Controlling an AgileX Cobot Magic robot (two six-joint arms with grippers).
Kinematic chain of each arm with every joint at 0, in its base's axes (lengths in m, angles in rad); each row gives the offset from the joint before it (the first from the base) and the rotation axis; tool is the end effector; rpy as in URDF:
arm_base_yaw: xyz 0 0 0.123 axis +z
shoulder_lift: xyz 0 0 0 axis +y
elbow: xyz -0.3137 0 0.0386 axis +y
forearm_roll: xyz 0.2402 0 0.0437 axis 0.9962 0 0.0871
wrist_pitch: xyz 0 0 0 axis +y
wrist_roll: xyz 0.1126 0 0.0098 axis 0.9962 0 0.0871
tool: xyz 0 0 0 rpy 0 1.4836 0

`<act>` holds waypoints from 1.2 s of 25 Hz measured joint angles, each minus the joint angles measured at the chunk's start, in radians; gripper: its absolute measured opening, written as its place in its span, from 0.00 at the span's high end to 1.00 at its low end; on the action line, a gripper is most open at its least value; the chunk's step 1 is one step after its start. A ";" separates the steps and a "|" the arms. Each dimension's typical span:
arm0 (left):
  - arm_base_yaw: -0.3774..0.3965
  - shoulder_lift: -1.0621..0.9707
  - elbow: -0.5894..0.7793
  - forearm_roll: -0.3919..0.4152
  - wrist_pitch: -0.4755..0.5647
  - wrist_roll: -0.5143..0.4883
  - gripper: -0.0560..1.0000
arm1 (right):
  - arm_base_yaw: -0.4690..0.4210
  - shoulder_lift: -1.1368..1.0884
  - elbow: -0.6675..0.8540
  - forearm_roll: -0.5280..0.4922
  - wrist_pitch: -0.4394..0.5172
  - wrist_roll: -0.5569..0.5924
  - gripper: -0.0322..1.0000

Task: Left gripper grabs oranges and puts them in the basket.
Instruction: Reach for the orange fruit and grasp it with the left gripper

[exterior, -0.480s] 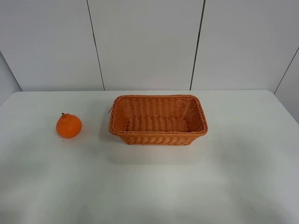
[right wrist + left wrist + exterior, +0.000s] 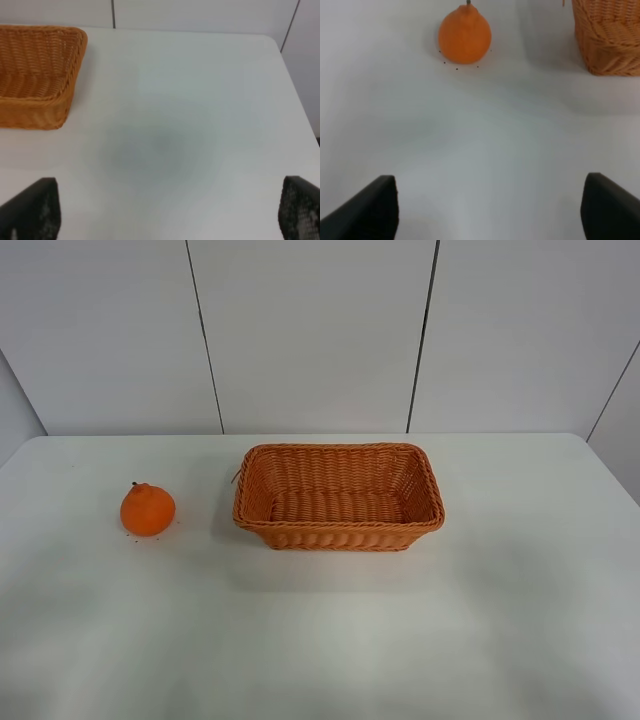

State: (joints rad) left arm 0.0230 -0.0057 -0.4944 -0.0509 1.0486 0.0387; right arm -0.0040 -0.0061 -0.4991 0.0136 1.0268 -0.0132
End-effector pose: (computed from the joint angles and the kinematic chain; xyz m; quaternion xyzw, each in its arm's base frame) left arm -0.0228 -0.0055 0.2631 0.0075 0.8497 -0.0092 0.5271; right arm -0.0224 0.0014 0.2666 -0.0040 0.8428 0.0022 0.5381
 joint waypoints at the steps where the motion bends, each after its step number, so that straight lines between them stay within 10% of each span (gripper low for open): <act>1: 0.000 0.002 -0.005 0.000 -0.005 -0.001 0.14 | 0.000 0.000 0.000 0.000 0.000 0.000 0.30; 30: 0.000 1.747 -0.967 -0.001 -0.092 0.025 0.14 | 0.000 0.000 0.000 0.000 0.000 0.000 0.30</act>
State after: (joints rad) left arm 0.0230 1.7409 -1.4616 -0.0520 0.9563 0.0642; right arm -0.0040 -0.0061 -0.4991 0.0136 1.0268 -0.0132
